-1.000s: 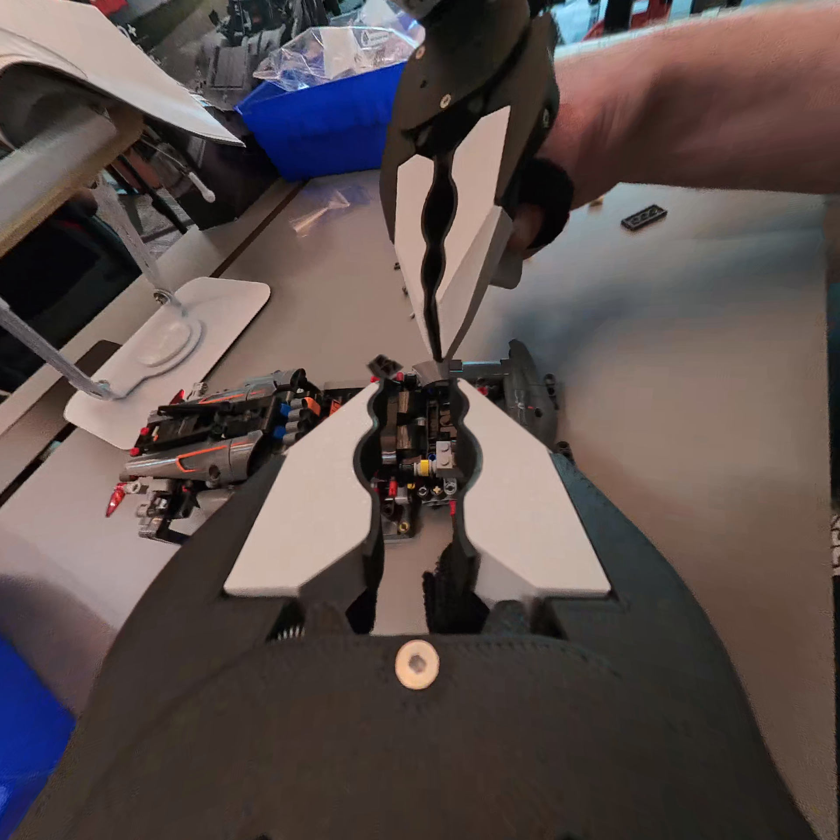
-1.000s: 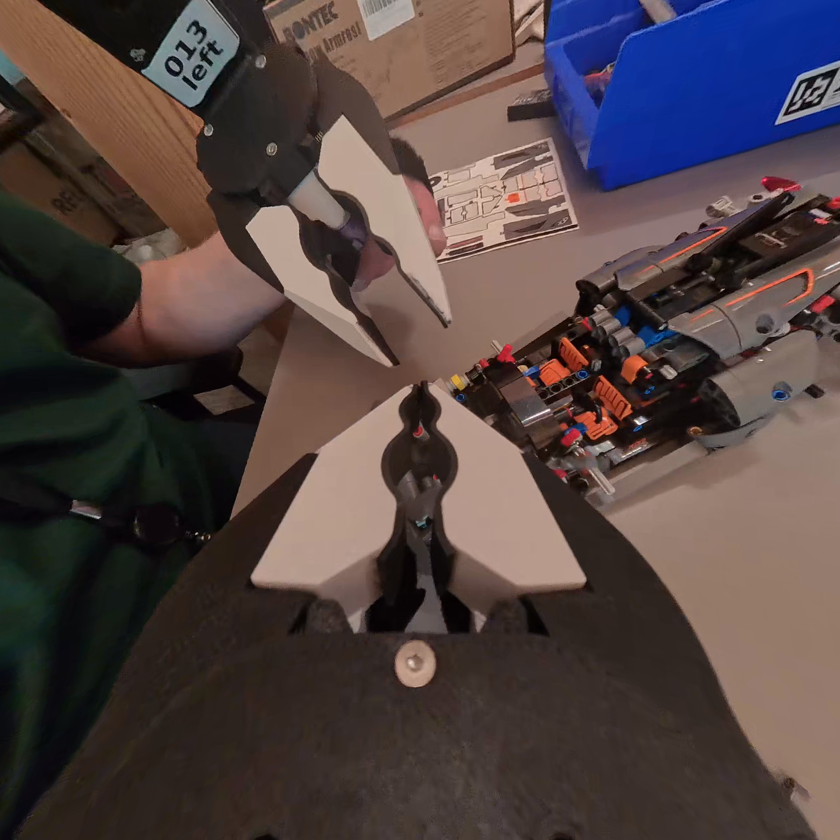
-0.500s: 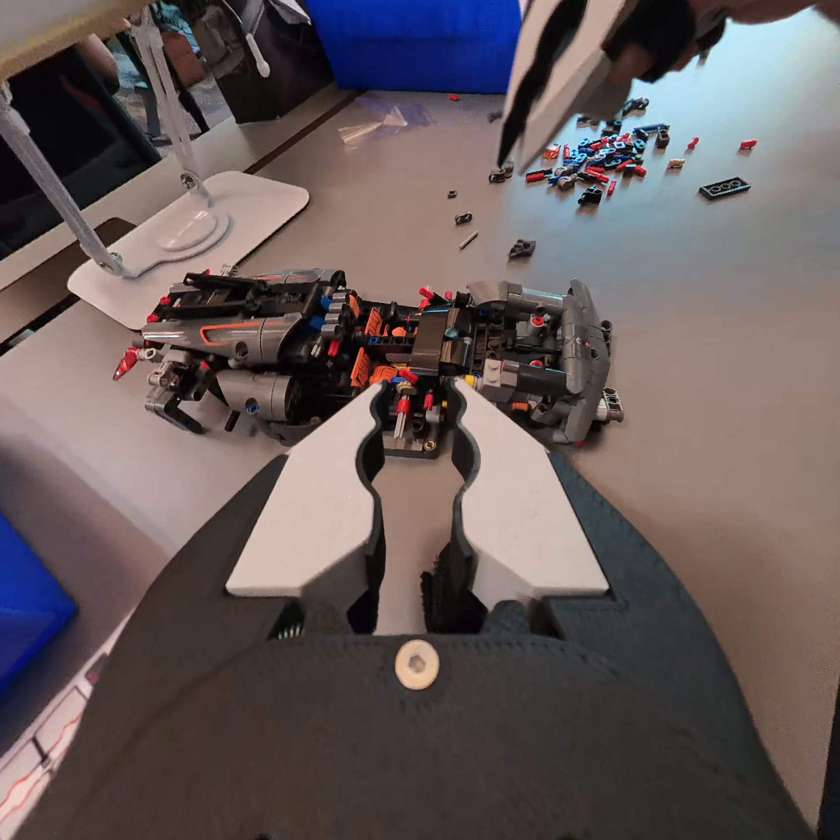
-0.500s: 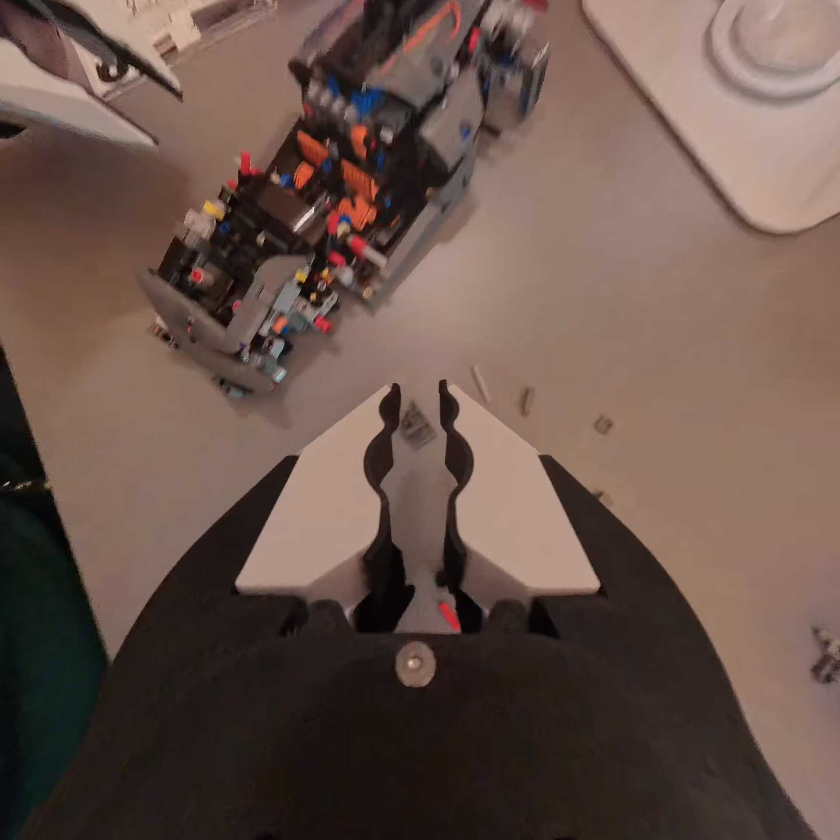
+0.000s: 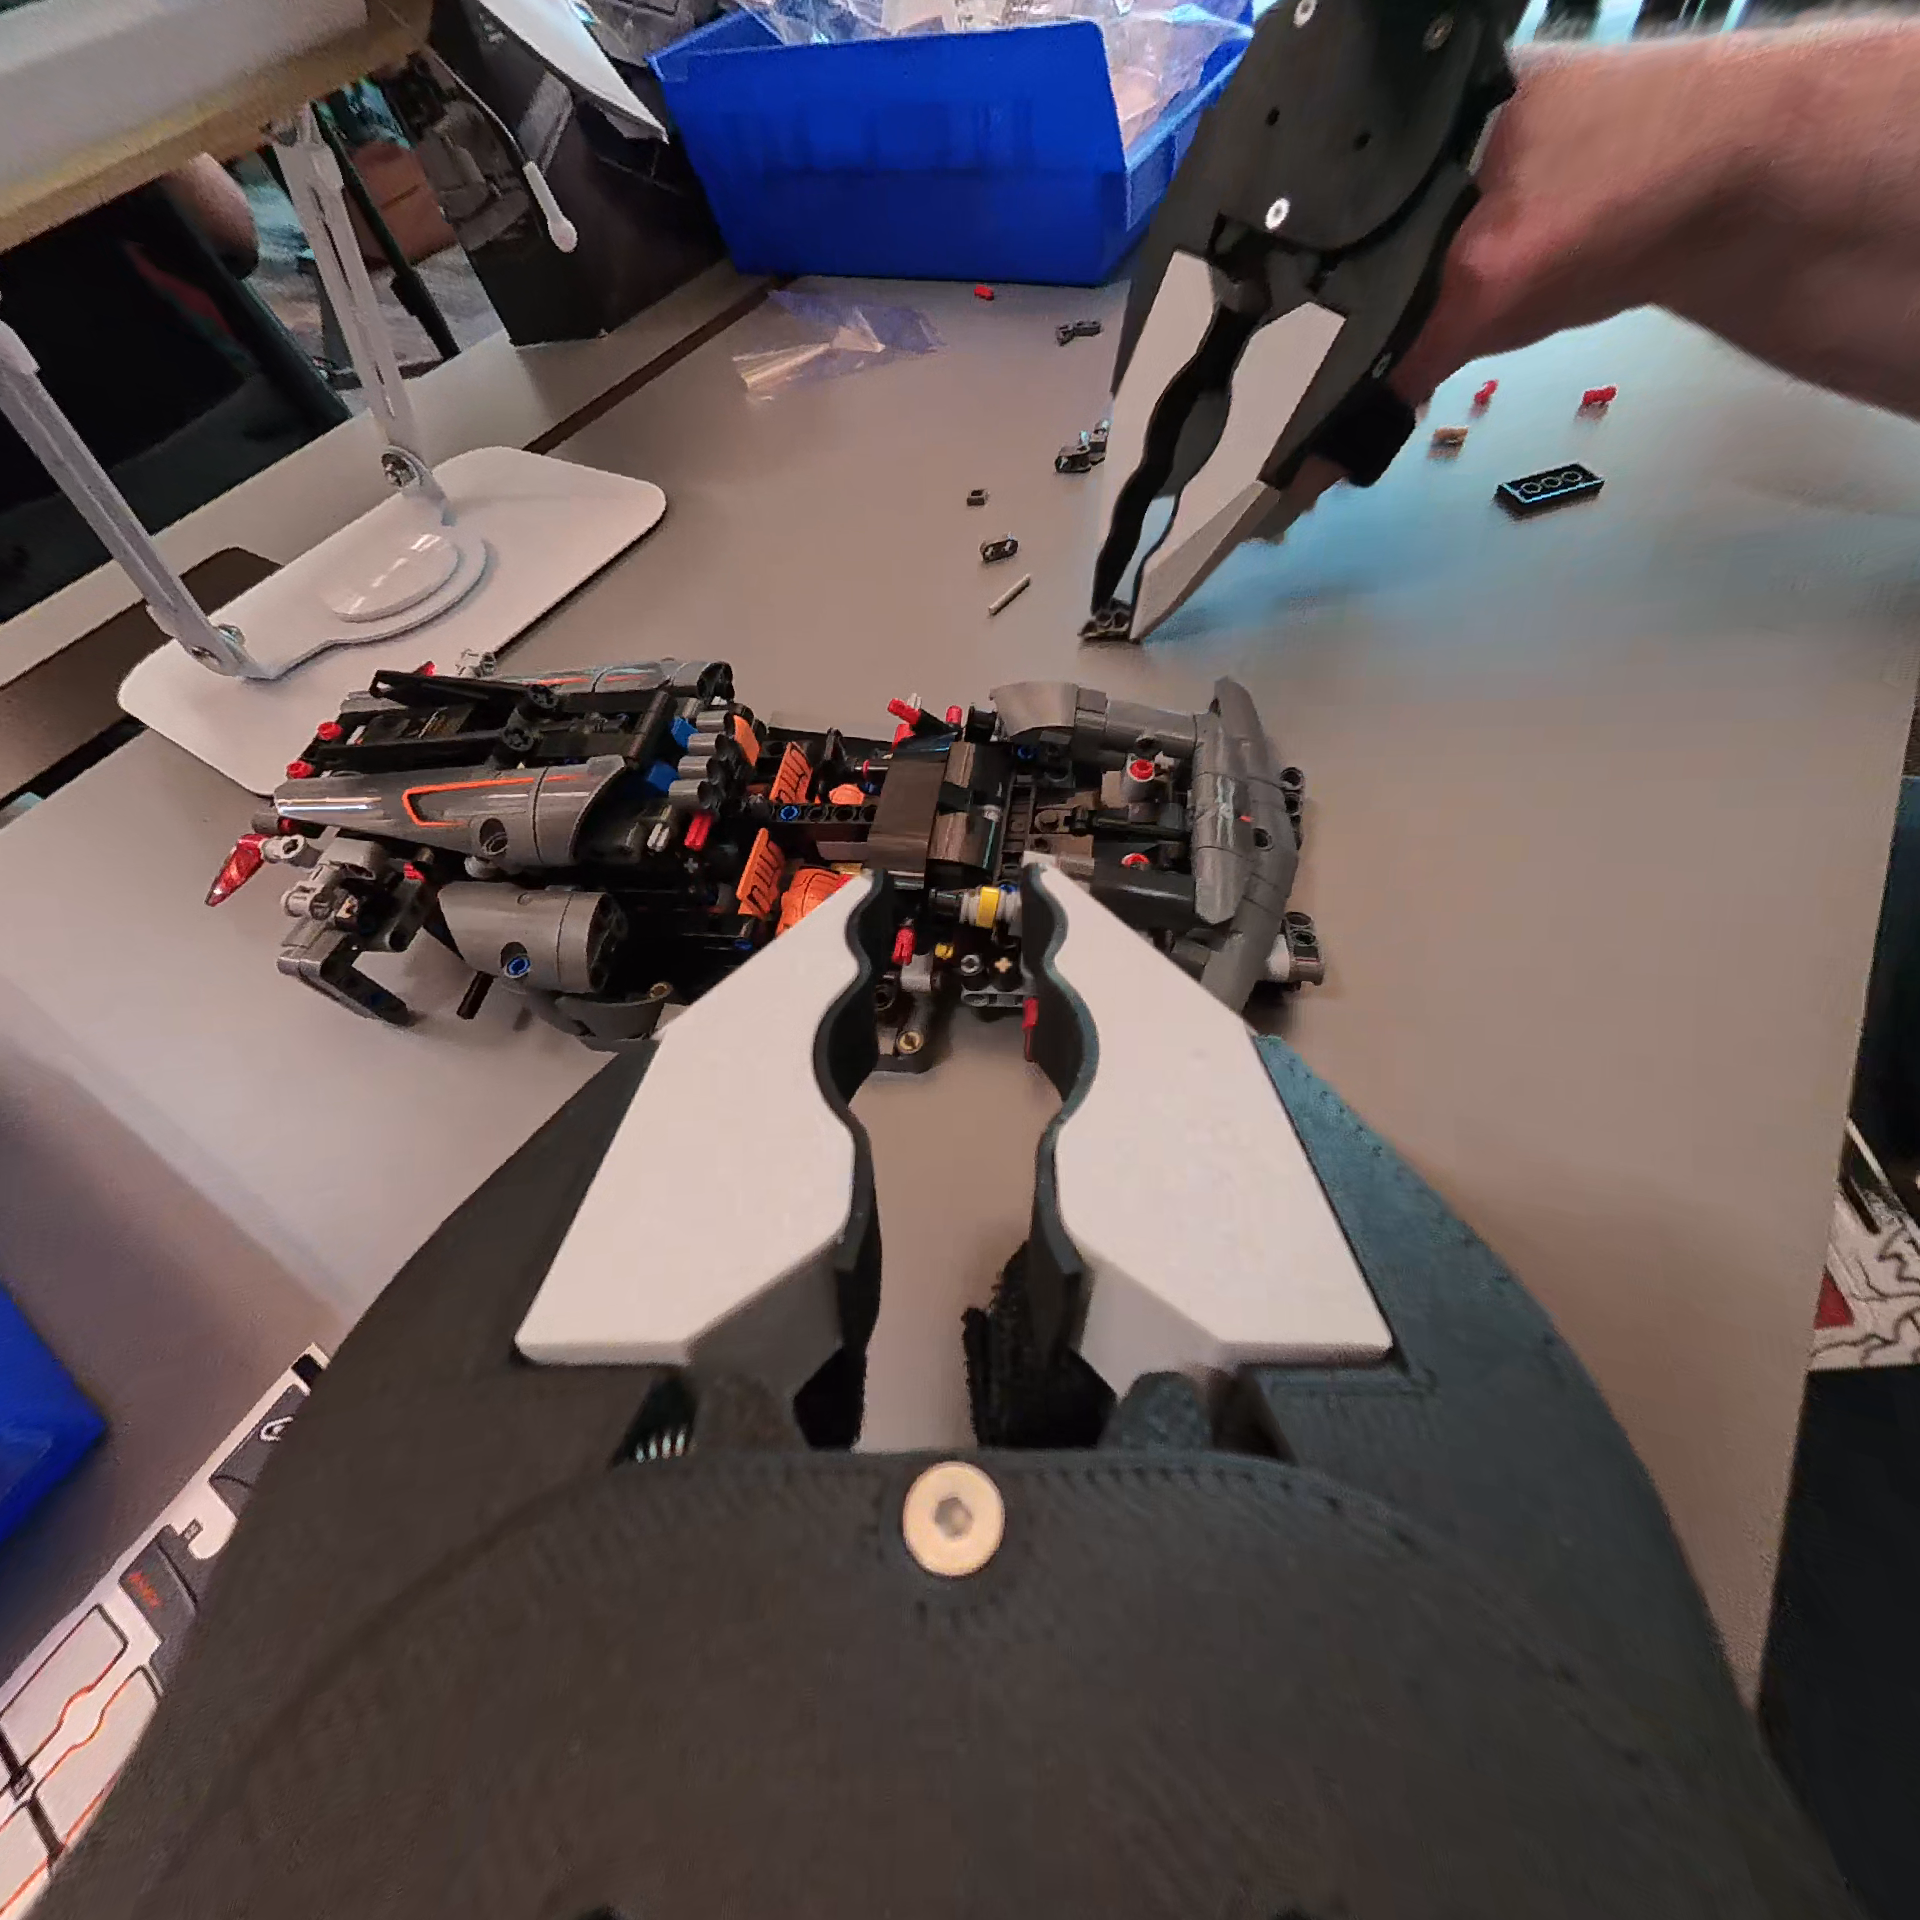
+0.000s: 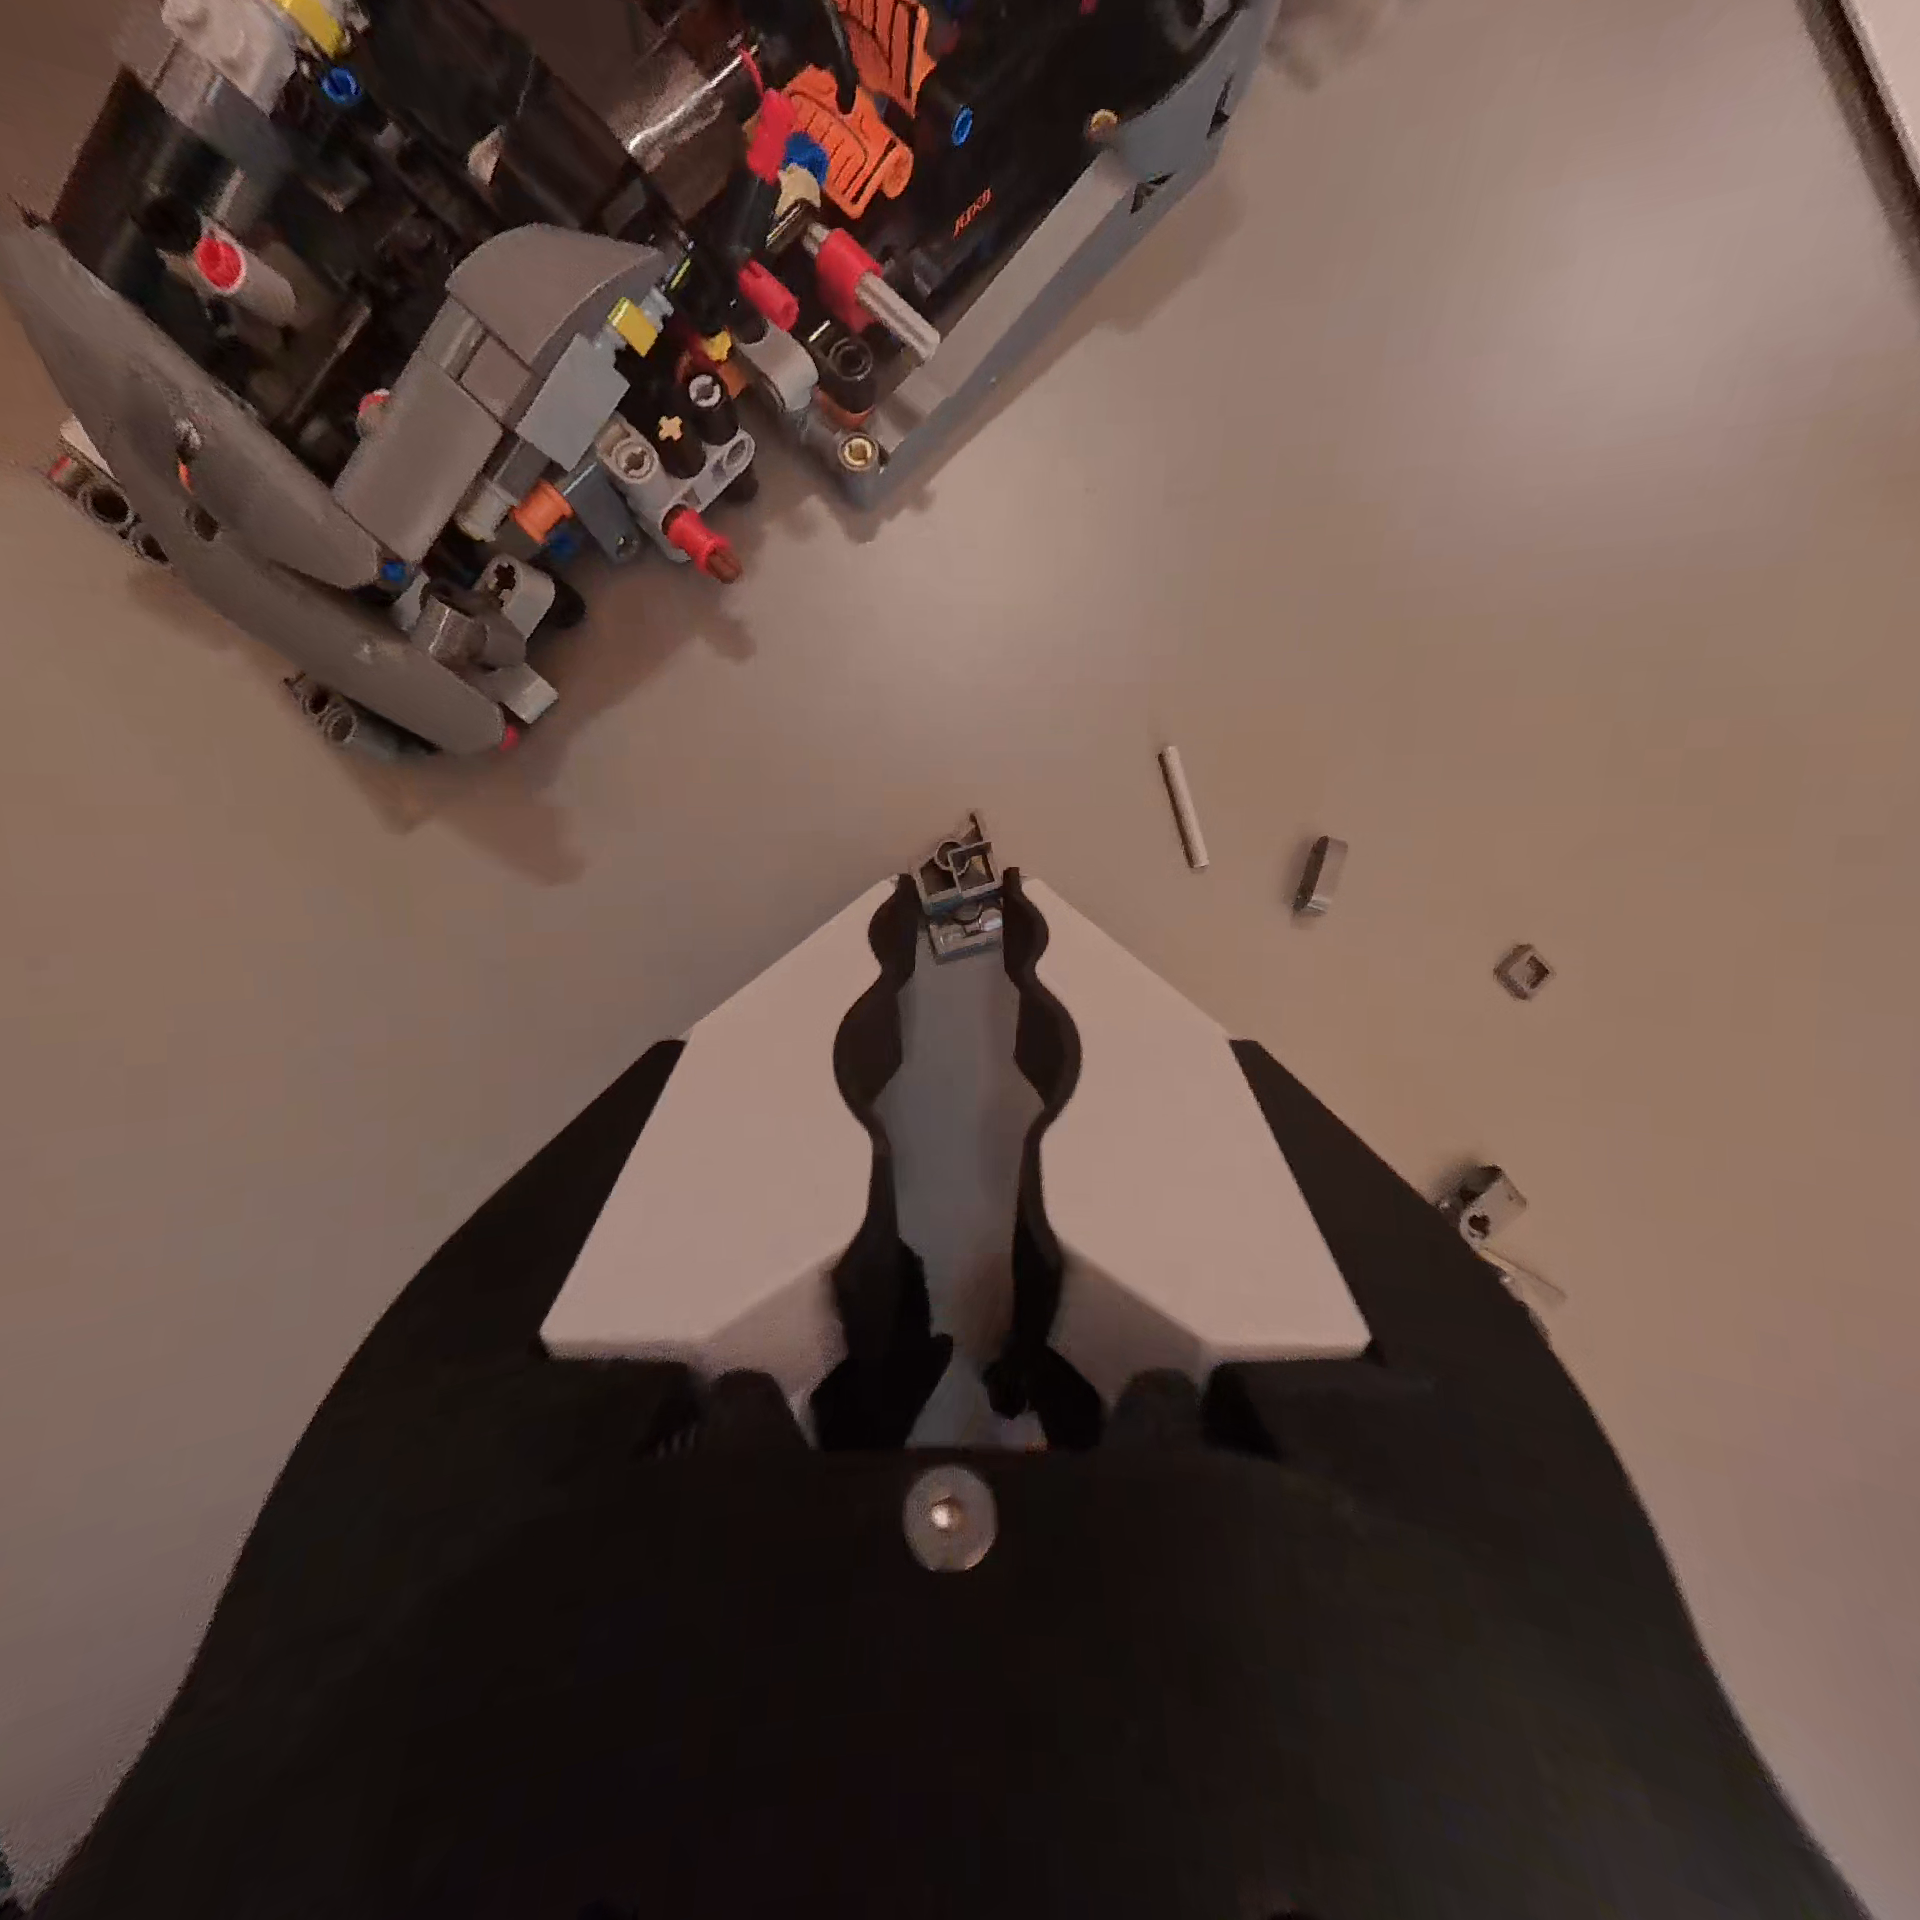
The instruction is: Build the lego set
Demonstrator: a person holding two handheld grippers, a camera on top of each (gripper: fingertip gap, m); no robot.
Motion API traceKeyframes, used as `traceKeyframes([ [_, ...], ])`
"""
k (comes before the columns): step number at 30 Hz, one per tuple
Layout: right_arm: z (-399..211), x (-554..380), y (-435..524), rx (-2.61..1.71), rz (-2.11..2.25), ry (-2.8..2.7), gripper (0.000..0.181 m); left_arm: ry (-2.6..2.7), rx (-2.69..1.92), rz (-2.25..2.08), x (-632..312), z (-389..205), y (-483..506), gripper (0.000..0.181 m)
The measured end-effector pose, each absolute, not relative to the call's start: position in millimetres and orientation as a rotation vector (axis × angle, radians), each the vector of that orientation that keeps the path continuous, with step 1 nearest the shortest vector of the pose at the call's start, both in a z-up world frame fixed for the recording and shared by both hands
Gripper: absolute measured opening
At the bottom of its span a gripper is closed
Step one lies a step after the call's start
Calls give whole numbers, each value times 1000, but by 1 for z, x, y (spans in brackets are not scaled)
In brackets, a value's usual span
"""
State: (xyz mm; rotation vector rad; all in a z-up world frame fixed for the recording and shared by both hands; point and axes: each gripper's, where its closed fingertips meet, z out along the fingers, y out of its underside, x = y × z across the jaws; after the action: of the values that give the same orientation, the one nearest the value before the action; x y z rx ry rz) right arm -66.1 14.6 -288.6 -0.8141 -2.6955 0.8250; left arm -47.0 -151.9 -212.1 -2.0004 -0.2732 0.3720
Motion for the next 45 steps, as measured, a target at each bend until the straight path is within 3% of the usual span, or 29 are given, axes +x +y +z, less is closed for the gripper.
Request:
traceKeyframes([
  [1, -288, -66, 14, -832, 849, -2697, 13, -273, -1996, 382, -46, -210, -152, 23],
  [5, -275, -61, 6, -902, 1020, -2708, 13, -261, -1987, 404, -39, -203, -148, 24],
  [11, -184, -23, -55, -799, 1856, -2735, 13, -113, -1978, 481, -19, -176, -121, 30],
  [20, -159, 17, -103, -538, 2111, -2992, 13, 288, -2093, 664, 13, -164, -96, 26],
  [25, -163, 20, -117, -504, 2171, -3060, 13, 280, -2114, 700, 11, -169, -104, 11],
  [31, -165, -20, -120, -659, 2191, -2879, 23, -21, -2141, 359, -12, -173, -123, 5],
  [45, -210, -39, -113, -512, 1816, -2920, 10, -346, -2406, -602, -30, -228, -133, 6],
])
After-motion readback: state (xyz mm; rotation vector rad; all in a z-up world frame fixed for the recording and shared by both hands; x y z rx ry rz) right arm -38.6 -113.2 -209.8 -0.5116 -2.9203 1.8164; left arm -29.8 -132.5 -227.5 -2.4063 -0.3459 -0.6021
